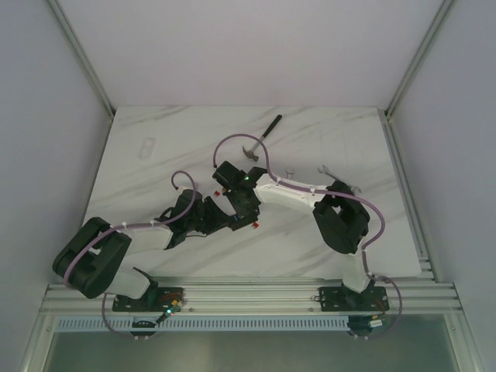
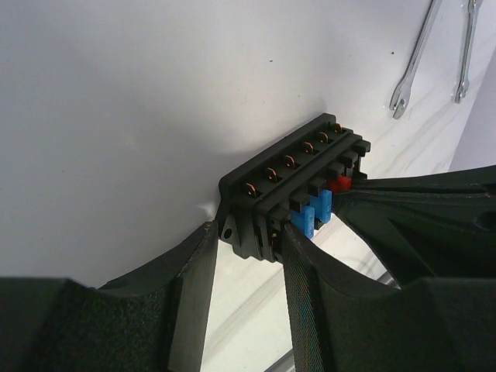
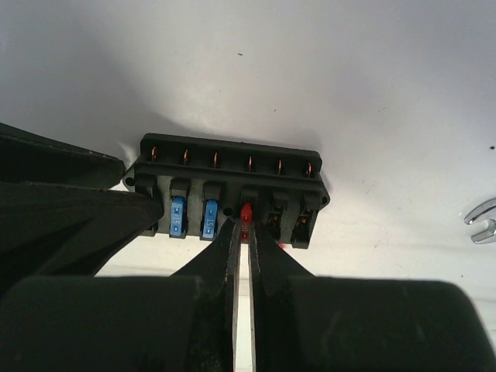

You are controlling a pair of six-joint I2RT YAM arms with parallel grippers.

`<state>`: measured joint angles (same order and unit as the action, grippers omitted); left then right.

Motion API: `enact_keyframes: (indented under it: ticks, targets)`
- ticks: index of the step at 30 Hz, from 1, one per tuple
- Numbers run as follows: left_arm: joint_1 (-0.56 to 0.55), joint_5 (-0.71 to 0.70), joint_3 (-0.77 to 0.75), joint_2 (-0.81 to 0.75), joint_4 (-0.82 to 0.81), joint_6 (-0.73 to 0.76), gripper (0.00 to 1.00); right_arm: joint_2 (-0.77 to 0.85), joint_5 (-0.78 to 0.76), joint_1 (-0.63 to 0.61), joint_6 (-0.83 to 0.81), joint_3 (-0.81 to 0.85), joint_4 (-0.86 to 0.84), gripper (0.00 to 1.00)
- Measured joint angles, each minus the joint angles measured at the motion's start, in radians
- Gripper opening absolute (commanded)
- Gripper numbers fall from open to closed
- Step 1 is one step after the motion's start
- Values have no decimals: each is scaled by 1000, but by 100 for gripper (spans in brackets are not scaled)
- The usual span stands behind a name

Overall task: Snap on the fuse box
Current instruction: Install the fuse at the fuse box base.

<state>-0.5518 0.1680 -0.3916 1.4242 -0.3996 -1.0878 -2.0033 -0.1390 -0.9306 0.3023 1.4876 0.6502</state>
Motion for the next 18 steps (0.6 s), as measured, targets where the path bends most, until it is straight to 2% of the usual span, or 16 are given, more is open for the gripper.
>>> enact_keyframes:
  ticks: [6, 12, 15, 18]
  targets:
    - [0, 0, 0, 0, 0, 0, 48, -46, -21, -16, -16, 66, 63, 0]
    - [0, -5, 2, -4, 0, -4, 48, -33, -32, -21, -27, 57, 55, 1]
    - [-4, -11, 5, -10, 0, -10, 48, 0, -31, -21, -23, 24, 20, 12]
    - [-5, -15, 6, -13, 0, -11, 48, 18, -23, -19, -18, 8, 2, 17]
